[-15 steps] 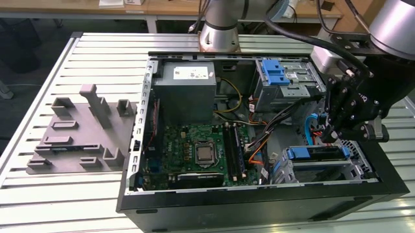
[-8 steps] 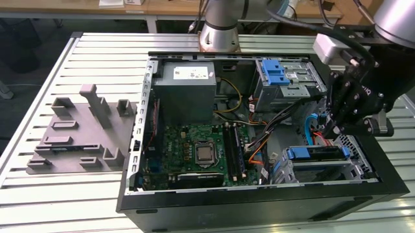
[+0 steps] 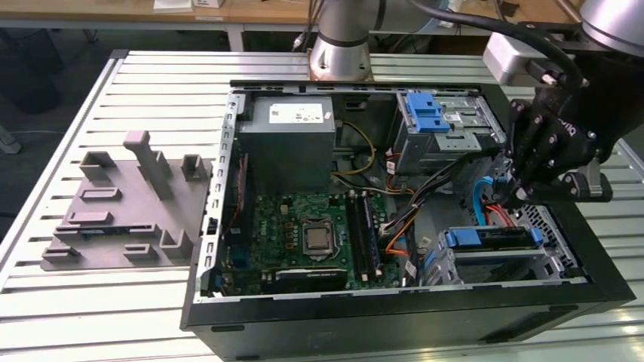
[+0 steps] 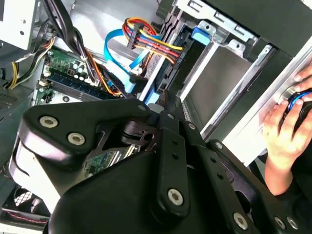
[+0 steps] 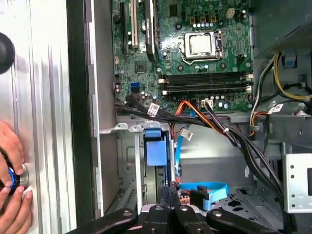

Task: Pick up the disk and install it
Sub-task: 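Insert the second disk wire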

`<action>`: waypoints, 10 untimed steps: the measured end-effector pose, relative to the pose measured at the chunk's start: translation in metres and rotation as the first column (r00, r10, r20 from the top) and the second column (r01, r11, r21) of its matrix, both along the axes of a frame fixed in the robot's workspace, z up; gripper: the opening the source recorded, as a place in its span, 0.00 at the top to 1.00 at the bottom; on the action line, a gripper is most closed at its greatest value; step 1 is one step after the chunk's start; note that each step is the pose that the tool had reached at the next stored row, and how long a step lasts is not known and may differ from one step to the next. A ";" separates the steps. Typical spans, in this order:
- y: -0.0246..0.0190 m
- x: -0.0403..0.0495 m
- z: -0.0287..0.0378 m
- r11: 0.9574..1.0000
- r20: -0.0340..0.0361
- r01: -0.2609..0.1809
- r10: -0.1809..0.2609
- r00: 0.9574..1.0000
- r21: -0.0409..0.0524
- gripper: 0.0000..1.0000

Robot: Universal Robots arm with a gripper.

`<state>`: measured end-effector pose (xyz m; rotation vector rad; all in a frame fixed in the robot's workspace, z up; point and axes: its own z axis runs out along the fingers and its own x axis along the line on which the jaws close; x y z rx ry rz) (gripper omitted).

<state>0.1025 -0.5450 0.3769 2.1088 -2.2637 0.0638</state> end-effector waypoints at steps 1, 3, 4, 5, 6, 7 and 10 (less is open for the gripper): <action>0.0006 -0.0012 0.0004 1.000 0.000 0.000 0.000 1.000 0.000 0.89; 0.0014 -0.0035 0.0018 1.000 0.000 0.000 0.000 1.000 0.000 0.89; 0.0023 -0.0042 0.0028 1.000 0.000 0.000 0.000 1.000 0.000 0.89; 0.0032 -0.0048 0.0038 1.000 0.000 0.000 0.000 1.000 0.000 0.89; 0.0043 -0.0052 0.0049 1.000 0.000 0.000 0.000 1.000 0.000 0.89; 0.0056 -0.0053 0.0060 1.000 0.000 0.000 0.000 1.000 0.000 0.89; 0.0102 -0.0054 0.0083 1.000 0.000 0.000 0.000 1.000 0.000 0.89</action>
